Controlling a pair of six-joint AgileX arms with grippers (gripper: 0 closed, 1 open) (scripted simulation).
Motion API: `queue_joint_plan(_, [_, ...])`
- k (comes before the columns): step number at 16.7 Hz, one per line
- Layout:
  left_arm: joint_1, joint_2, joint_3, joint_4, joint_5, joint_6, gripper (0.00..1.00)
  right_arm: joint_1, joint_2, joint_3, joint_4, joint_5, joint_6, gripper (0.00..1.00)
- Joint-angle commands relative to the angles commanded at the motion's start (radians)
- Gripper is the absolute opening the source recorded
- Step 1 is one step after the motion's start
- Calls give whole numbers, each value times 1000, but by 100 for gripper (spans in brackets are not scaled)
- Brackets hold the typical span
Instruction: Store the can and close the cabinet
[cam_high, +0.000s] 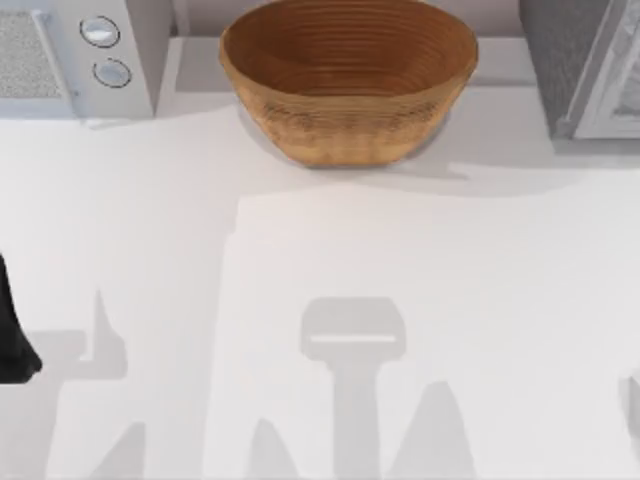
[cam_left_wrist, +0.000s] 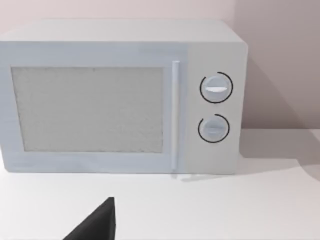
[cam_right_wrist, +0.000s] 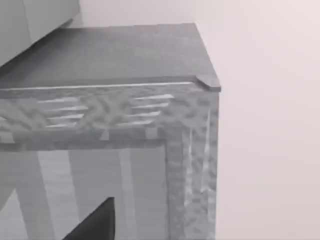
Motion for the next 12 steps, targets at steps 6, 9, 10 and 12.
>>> queue_joint_plan(6, [0, 0, 0, 0, 0, 0, 100, 10, -58, 209, -226, 11, -1, 100])
queue_joint_plan(9, [0, 0, 0, 0, 0, 0, 100, 10, -59, 210, -227, 12, -1, 100])
queue_joint_plan(10, [0, 0, 0, 0, 0, 0, 100, 6, -57, 212, -224, 10, -1, 100])
queue_joint_plan(12, [0, 0, 0, 0, 0, 0, 100, 17, -57, 213, -224, 21, -1, 100])
